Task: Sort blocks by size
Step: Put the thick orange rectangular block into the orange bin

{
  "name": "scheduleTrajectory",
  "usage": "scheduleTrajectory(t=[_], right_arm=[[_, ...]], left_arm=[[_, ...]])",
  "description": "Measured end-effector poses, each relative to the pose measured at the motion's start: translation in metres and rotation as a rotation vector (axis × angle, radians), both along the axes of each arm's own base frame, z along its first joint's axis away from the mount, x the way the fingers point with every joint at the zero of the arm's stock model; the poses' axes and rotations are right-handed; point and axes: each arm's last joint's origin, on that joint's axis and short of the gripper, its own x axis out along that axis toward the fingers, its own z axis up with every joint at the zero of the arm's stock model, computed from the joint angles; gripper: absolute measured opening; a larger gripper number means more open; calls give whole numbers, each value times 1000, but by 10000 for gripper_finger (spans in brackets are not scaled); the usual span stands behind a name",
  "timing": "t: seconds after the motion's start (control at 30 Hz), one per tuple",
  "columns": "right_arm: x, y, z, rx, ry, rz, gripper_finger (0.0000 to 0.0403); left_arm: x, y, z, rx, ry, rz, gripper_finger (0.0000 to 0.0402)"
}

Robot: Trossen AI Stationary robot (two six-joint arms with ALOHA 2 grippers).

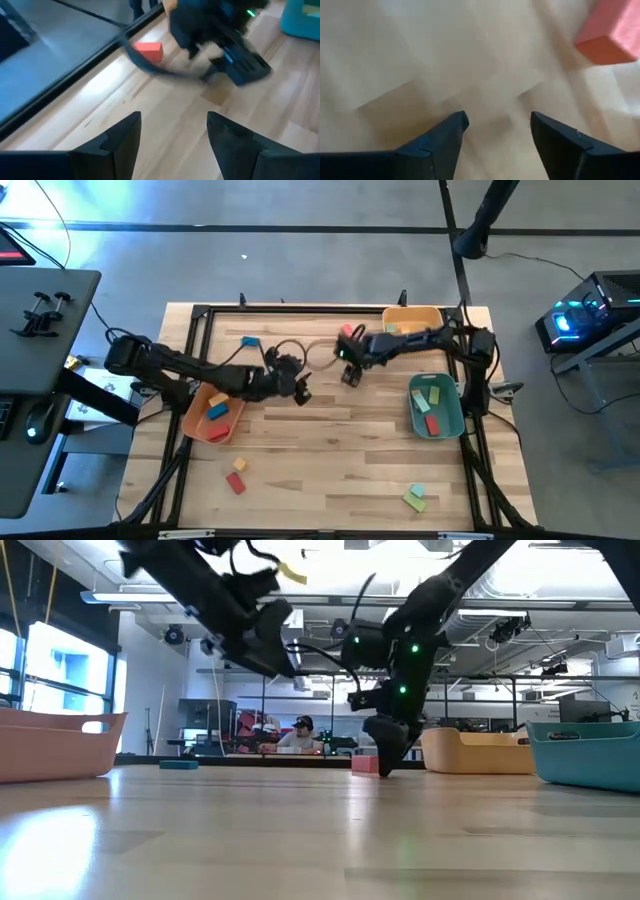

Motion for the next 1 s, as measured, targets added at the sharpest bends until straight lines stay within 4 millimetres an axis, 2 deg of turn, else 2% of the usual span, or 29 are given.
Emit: scheduleTrajectory(t=[0.1,0.23,0.43,0.5,0.63,0.73,0.87,1.0], right_arm=[[3,20,1,-48,11,17,216],[8,20,4,-75,-50,22,209],[11,-24,13,-160,-203,-44,209],[11,-39,16,-189,-256,-76,209],[1,-68,19,-201,-312,-193,209],[-10,-87,18,-188,-312,-262,209],[-17,-103,10,-68,-353,-242,208],[-15,-107,4,-39,-376,-212,208]], left_arm=[[-6,-15,2,39,6,18,211],[-12,-23,0,47,32,32,211],[-18,-23,-6,4,58,68,211],[-21,-25,-13,-9,33,70,211],[-29,-26,-35,-87,-55,14,211],[-30,-28,-43,-157,-155,-73,211],[-31,-28,-43,-141,-231,-118,211],[-29,-29,-39,-133,-268,-126,211]])
